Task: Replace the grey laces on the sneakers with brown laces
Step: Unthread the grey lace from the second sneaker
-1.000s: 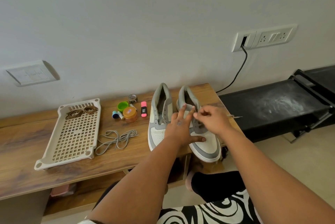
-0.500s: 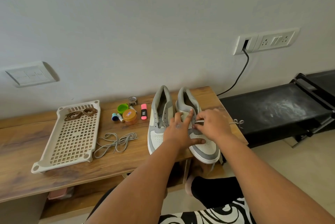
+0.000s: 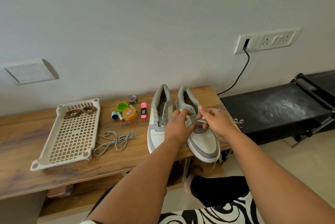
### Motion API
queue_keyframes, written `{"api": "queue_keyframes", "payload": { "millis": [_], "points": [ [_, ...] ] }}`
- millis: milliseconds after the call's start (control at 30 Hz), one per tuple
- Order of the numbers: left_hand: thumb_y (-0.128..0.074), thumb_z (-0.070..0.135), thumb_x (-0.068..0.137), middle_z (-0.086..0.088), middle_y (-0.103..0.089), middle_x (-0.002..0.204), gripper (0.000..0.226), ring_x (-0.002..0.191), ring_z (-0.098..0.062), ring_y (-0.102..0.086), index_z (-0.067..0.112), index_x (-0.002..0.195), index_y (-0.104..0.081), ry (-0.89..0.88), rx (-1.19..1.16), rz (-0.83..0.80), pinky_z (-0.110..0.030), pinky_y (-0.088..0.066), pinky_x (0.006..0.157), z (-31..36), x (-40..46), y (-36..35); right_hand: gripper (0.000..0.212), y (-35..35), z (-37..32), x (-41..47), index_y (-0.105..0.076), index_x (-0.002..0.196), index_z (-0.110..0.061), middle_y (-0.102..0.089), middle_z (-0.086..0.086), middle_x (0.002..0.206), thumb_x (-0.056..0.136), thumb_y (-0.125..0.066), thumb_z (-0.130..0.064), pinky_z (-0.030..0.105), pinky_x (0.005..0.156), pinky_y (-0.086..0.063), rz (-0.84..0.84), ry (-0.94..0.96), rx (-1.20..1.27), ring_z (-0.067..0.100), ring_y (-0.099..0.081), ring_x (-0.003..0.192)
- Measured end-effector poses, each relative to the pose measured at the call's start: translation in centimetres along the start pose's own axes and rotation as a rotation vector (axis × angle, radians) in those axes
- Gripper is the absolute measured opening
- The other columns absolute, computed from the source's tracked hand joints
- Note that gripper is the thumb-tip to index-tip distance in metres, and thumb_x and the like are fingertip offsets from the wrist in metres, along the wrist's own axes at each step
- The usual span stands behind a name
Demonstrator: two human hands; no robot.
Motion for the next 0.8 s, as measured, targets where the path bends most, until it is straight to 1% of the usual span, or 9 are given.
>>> {"api": "queue_keyframes", "payload": {
  "millis": [100, 233, 300, 367, 433, 500, 667, 733, 800],
  "points": [
    [-0.064, 0.043, 0.092, 0.006, -0.056, 0.106, 0.022, 0.094, -0.014, -0.057, 0.024, 0.103, -0.063, 0.011, -0.017, -0.008, -0.027, -0.046, 0.076, 0.5, 0.5, 0.3, 0.032, 0.7, -0.1, 0.3, -0.071, 0.09, -0.022, -0.066, 0.001, 0.072, 0.1, -0.049, -0.043, 0.027, 0.067, -0.045, 0.05, 0.049, -0.058, 0.012, -0.062, 0.07],
    [-0.058, 0.033, 0.096, 0.006, -0.053, 0.1, 0.011, 0.086, -0.015, -0.056, 0.026, 0.089, -0.055, 0.019, -0.057, -0.003, -0.027, -0.044, 0.073, 0.5, 0.5, 0.1, 0.01, 0.3, 1.4, 1.0, -0.065, 0.103, -0.028, -0.064, -0.004, 0.099, 0.096, -0.061, -0.024, 0.029, 0.079, -0.05, -0.051, 0.041, -0.213, 0.012, -0.06, 0.093],
    [-0.057, 0.03, 0.097, 0.005, -0.056, 0.099, 0.011, 0.084, -0.015, -0.058, 0.024, 0.088, -0.054, -0.023, -0.129, 0.018, -0.029, -0.048, 0.074, 1.0, 0.4, 0.4, 0.018, 0.0, 1.9, 1.0, -0.064, 0.102, -0.03, -0.064, -0.006, 0.1, 0.089, -0.069, -0.02, 0.035, 0.087, -0.051, -0.127, 0.031, -0.27, 0.014, -0.06, 0.097],
    [-0.057, 0.028, 0.096, 0.002, -0.059, 0.091, 0.014, 0.078, -0.014, -0.058, 0.02, 0.085, -0.054, -0.086, -0.162, 0.081, -0.029, -0.049, 0.069, 2.4, 0.5, 1.3, 0.032, 0.2, 1.8, 1.0, -0.063, 0.106, -0.03, -0.063, -0.009, 0.102, 0.081, -0.078, -0.02, 0.032, 0.089, -0.049, -0.155, 0.022, -0.239, 0.011, -0.059, 0.098],
    [-0.057, 0.026, 0.095, 0.002, -0.057, 0.082, 0.019, 0.072, -0.014, -0.056, 0.018, 0.079, -0.051, -0.154, -0.21, 0.152, -0.03, -0.047, 0.064, 4.1, 0.5, 2.7, 0.041, 0.3, 1.7, 0.9, -0.063, 0.105, -0.03, -0.063, -0.01, 0.098, 0.072, -0.086, -0.024, 0.03, 0.084, -0.049, -0.158, 0.029, -0.153, 0.009, -0.059, 0.094],
    [-0.058, 0.025, 0.094, 0.002, -0.057, 0.08, 0.019, 0.07, -0.016, -0.055, 0.019, 0.077, -0.051, -0.257, -0.221, 0.166, -0.034, -0.048, 0.063, 5.6, 0.4, 3.7, 0.032, 0.2, 1.6, 1.0, -0.066, 0.094, -0.026, -0.063, -0.006, 0.088, 0.07, -0.086, -0.025, 0.032, 0.077, -0.051, -0.095, 0.098, -0.147, 0.011, -0.059, 0.085],
    [-0.064, 0.027, 0.093, 0.006, -0.06, 0.086, 0.011, 0.072, -0.008, -0.057, 0.023, 0.083, -0.061, -0.456, -0.157, 0.085, -0.026, -0.049, 0.066, 5.7, -0.2, 4.4, 0.012, 0.2, 0.4, 1.0, -0.07, 0.086, -0.012, -0.064, 0.0, 0.086, 0.08, -0.078, -0.02, 0.035, 0.079, -0.05, 0.068, 0.201, -0.172, 0.013, -0.057, 0.086],
    [-0.067, 0.028, 0.092, 0.008, -0.063, 0.095, 0.008, 0.075, -0.005, -0.058, 0.021, 0.095, -0.067, -0.442, -0.184, 0.066, -0.016, -0.047, 0.068, 4.7, 0.1, 4.7, 0.013, 0.1, 0.3, 1.1, -0.071, 0.091, -0.013, -0.063, -0.003, 0.087, 0.082, -0.076, -0.022, 0.037, 0.081, -0.051, 0.052, 0.186, -0.147, 0.014, -0.059, 0.089],
    [-0.068, 0.031, 0.091, 0.008, -0.061, 0.104, 0.02, 0.075, -0.004, -0.059, 0.02, 0.108, -0.069, -0.351, -0.199, 0.025, -0.016, -0.05, 0.072, 3.3, 0.6, 4.4, 0.012, 0.2, 0.4, 1.2, -0.073, 0.092, -0.021, -0.067, -0.003, 0.089, 0.083, -0.075, -0.028, 0.041, 0.082, -0.055, 0.046, 0.174, -0.052, 0.016, -0.063, 0.091]
  ]
}}
Point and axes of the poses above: each hand's wrist, its own x-axis towards the middle knuckle, its own y-axis out of the back of the hand, z = x × y, the point moved 5 cm from there along x, towards the middle knuckle
